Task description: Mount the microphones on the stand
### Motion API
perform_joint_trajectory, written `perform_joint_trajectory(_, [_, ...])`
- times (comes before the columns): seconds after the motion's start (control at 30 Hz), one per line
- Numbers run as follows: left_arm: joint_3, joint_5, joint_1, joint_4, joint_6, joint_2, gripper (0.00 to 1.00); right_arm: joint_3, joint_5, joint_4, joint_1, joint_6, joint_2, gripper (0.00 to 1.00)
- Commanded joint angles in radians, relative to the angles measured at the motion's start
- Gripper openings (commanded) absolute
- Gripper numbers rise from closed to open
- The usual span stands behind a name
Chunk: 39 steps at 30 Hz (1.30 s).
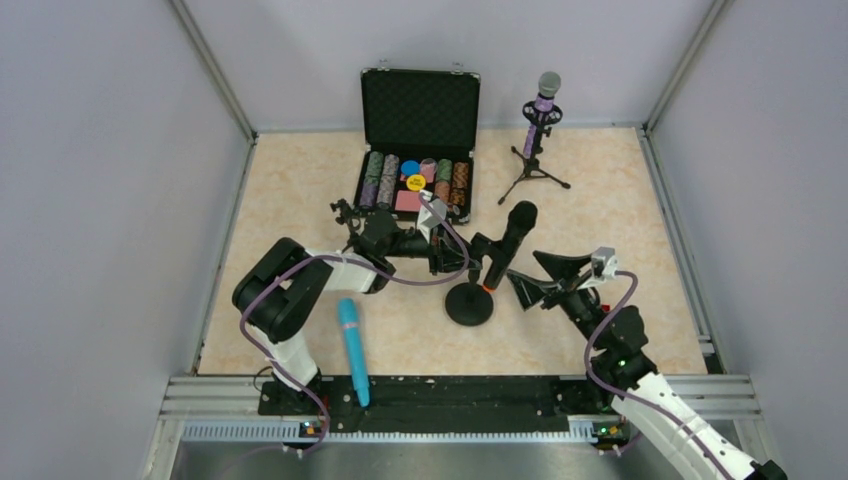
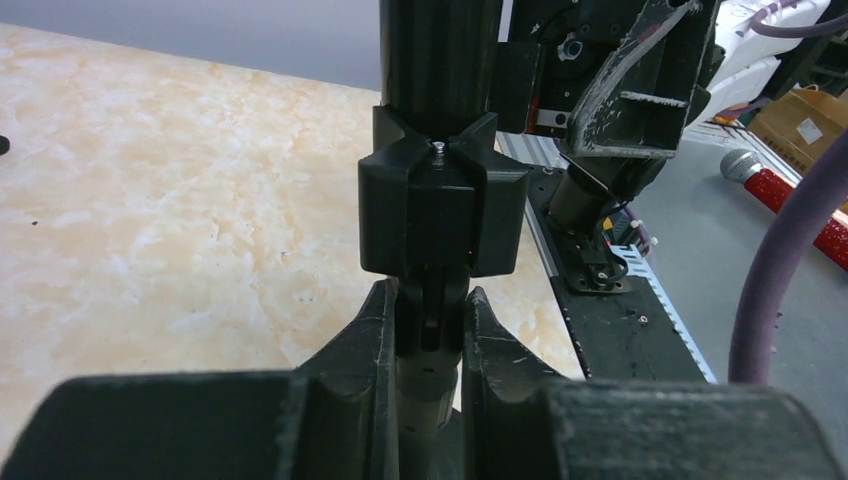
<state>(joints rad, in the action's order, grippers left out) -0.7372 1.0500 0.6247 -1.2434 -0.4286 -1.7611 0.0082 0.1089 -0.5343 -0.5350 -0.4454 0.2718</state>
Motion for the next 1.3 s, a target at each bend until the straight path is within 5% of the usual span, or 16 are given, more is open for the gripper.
perform_joint_trajectory(0.0, [-0.02,0.009,0.003,-0.044,-0.02,0.023,0.0,0.022,0.041,-0.037,-0.011,0.06,0.036,0.96])
perform_joint_trajectory(0.9, [-0.063,-0.196,0.0,0.294,0.261,0.354,0.0,0.361,0.218,0.069,-0.011,0.21,0.246,0.99])
perform_joint_trajectory(1.27, [-0.122,-0.296,0.0,0.401,0.3,0.492,0.0,0.377,0.25,0.088,-0.011,0.213,0.28,0.99])
